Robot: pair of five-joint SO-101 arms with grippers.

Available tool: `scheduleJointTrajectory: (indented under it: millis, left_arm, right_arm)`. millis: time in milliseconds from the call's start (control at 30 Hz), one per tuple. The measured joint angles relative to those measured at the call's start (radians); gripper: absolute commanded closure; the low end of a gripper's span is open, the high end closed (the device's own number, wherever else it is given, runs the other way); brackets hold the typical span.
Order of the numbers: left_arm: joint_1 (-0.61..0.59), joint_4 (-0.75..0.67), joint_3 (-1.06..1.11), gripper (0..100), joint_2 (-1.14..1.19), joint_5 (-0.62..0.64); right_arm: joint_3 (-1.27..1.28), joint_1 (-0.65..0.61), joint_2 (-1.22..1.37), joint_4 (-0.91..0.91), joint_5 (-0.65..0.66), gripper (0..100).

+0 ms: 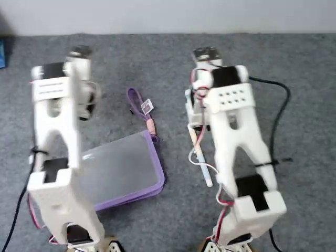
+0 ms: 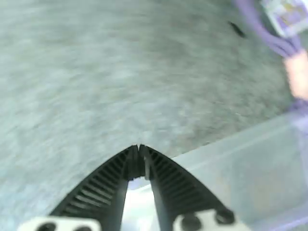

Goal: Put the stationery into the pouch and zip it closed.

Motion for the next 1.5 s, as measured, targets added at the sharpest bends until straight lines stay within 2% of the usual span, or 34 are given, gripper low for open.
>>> scheduleJointTrajectory:
  millis: [100, 567, 933, 1200, 1500]
  left_arm:
    - [-0.038, 0.006, 0.0, 98, -0.063, 0.005]
    - [-0.055, 0.014, 0.0, 98, -0.311, 0.037]
    - [-0.204, 0.014, 0.0, 98, -0.336, 0.04]
    - [-0.221, 0.014, 0.0, 98, -0.336, 0.04]
    - [-0.221, 0.014, 0.0, 98, -0.336, 0.04]
  right_arm:
    - [-0.097, -0.051, 0.114, 0.0, -0.034, 88.0]
    - [-0.637, -0.25, 0.603, 0.0, -0.066, 87.8]
    - [-0.996, -0.29, 0.928, 0.0, -0.066, 87.6]
    - [-1.091, -0.29, 1.056, 0.0, -0.066, 79.4]
    - [-1.094, -0.287, 1.074, 0.0, -0.034, 89.5]
